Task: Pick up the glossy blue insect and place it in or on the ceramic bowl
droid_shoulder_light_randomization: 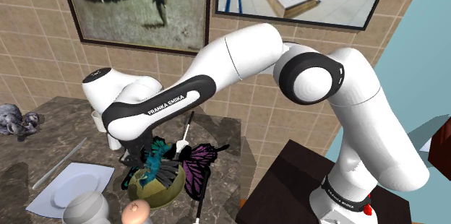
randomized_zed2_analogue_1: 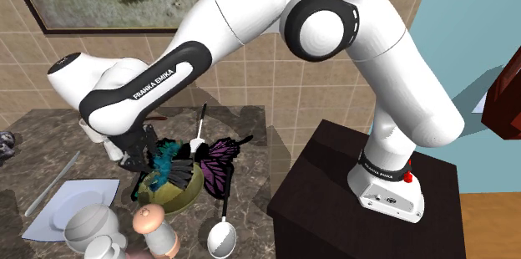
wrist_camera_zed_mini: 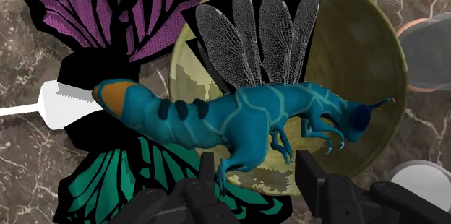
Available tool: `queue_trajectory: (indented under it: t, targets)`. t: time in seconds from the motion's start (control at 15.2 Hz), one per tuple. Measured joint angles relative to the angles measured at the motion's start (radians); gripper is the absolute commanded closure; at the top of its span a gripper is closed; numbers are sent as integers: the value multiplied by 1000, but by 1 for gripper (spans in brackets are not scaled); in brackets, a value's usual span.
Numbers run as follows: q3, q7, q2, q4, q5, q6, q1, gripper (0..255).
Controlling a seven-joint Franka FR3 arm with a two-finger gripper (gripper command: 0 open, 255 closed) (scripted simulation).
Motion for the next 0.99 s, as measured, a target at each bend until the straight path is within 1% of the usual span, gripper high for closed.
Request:
queue_trajectory:
  t: [0.33,0.79,0.86,0.99]
  targets:
    - [-3,9,34,-10,-6,44,3,255]
    - [-4,10,38,-14,-6,57,3,255]
    - [-4,10,38,-14,-6,56,3,0]
    - [-4,10,41,-12,-7,54,3,0]
